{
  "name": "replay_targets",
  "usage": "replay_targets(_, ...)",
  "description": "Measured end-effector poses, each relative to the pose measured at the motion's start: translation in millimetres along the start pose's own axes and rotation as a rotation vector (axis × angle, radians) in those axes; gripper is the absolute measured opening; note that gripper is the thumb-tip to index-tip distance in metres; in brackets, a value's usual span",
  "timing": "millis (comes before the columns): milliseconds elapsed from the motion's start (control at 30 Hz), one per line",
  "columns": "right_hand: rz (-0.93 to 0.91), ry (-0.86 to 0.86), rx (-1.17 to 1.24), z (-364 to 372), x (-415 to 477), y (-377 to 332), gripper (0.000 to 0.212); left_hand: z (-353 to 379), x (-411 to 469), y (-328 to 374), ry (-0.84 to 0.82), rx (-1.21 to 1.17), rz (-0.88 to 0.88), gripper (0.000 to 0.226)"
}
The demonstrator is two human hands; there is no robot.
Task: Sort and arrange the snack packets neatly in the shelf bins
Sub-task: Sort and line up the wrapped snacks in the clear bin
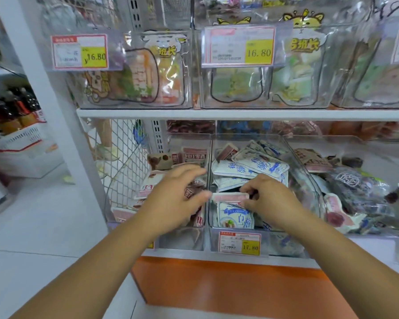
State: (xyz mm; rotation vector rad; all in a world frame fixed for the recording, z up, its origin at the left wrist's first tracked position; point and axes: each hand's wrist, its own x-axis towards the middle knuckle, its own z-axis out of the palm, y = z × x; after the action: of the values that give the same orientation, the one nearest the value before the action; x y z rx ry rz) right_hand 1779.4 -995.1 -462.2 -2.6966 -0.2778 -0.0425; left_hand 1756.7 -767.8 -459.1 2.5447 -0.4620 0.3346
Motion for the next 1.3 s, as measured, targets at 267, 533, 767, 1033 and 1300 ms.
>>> replay_targets(267, -0.039, 0.161, 0.090, 4.3, -7.1, 0.6, 0.015, 11.4, 5.8, 8.3, -0.007, 0.046, 0.087, 0.061)
replay_targets(533, -0.196, 0.483, 0.625, -35.2, -23.5, -13.8, 0.015, 15.5, 14.4, 38.8, 0.109, -0.223, 0.043, 0.052)
replay_targets(767, -0.044, 0.075, 0.424, -15.4, -15.3, -0.4, 0.022, -21.6, 16.3, 18.3, 0.211, -0.650, -0.254, 0.024)
replay_targets(1033, -0.140, 0.136, -0.073, -2.9, -6.4, -12.9, 0.019, -14.9, 0.4, -27.1, 0.072, 0.004, -0.364, 0.065)
replay_targets(1300, -0.063, 0.219, -0.112, -10.0, 86.5, -15.4, 0.031, 11.8, 3.4, -0.1, -0.061, 0.142, 0.042, 0.070)
